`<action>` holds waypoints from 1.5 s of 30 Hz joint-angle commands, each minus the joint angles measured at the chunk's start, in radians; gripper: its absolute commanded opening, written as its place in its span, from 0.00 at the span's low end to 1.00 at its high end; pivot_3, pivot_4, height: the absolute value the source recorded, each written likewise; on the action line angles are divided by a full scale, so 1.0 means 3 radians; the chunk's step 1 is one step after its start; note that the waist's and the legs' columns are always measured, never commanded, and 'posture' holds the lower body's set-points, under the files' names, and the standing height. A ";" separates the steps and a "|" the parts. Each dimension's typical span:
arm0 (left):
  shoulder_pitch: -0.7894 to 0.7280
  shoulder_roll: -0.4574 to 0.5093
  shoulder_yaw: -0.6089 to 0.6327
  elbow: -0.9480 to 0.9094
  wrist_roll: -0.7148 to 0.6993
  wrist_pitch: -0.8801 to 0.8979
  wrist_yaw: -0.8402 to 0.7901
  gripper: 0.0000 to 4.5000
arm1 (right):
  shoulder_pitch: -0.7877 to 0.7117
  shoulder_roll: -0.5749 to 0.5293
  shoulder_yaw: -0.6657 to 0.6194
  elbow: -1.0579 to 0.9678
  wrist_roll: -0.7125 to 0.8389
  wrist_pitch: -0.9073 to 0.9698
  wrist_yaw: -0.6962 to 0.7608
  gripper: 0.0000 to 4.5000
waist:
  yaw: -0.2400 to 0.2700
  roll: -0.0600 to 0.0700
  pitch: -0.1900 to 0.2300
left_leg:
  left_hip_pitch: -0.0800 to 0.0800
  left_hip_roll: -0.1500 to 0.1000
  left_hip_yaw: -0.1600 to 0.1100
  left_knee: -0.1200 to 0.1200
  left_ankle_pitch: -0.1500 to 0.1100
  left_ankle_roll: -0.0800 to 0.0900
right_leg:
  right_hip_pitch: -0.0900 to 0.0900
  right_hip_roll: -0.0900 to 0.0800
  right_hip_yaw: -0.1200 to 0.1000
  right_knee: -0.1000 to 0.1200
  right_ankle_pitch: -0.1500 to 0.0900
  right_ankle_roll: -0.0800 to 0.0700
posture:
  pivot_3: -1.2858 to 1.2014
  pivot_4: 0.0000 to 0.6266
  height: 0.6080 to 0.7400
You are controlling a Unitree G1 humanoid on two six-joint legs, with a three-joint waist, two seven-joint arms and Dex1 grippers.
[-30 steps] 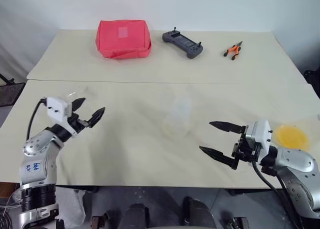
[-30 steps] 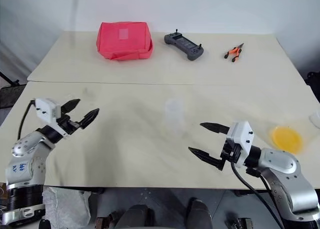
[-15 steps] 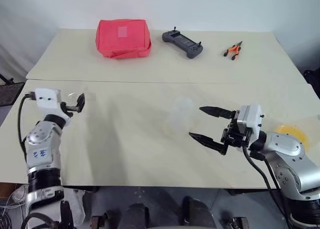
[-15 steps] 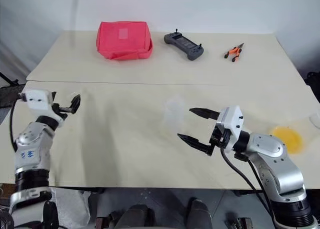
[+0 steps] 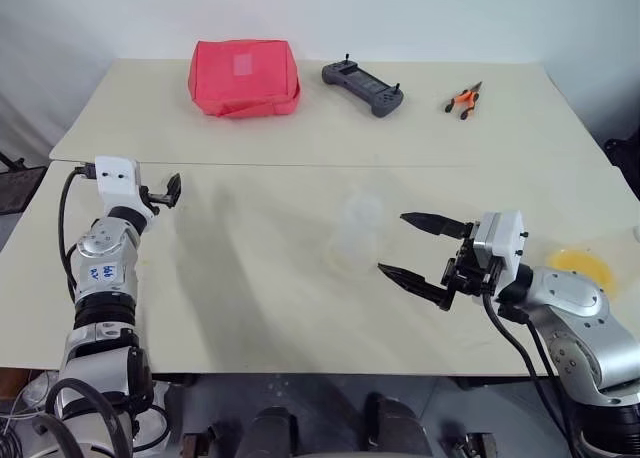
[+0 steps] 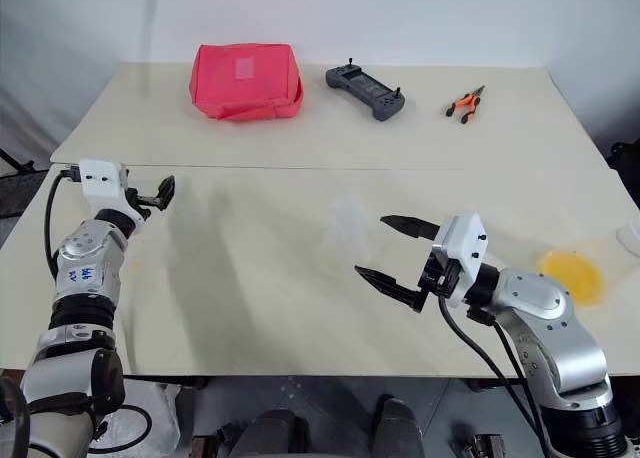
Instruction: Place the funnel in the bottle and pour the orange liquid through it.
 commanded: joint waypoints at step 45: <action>0.0258 -0.0036 0.0077 -0.0286 -0.0091 0.0232 0.0191 0.01 | -0.0021 -0.0076 -0.0123 -0.0147 -0.0080 -0.0035 -0.0018 1.00 | 0.0007 -0.0001 0.0000 | -0.0001 0.0001 -0.0001 0.0000 0.0000 0.0000 | 0.0000 0.0000 0.0000 -0.0001 0.0000 0.0000 | 0.52 0.24 1.00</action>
